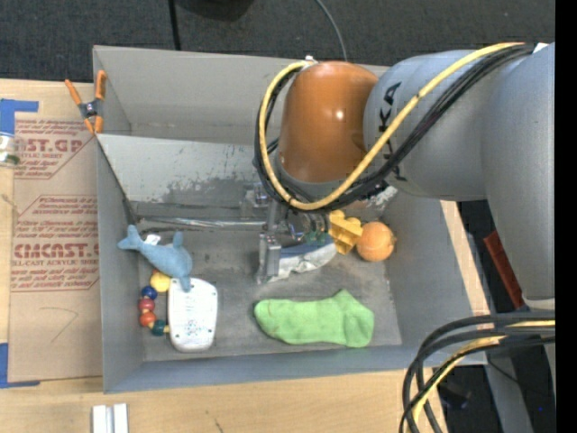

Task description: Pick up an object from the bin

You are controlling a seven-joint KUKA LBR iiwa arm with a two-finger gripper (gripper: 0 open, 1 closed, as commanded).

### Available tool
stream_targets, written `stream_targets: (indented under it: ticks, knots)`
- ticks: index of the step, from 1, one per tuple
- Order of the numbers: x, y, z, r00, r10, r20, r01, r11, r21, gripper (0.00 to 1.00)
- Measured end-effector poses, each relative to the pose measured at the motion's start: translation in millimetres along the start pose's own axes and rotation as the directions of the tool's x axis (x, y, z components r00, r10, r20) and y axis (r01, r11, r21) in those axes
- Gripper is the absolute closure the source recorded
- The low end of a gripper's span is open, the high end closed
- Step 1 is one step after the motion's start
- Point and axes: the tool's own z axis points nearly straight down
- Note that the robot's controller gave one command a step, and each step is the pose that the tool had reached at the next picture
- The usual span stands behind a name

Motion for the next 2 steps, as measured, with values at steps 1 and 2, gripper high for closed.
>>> stream_targets:
  ticks: [1,2]
  knots:
    - [9.9,-21.4,30.6,0.998,-0.06,-0.009,0.061,0.998,0.003,0.0]
    - [3.1,-45.9,47.4,1.0,0.029,-0.001,-0.029,1.0,-0.002,0.0]
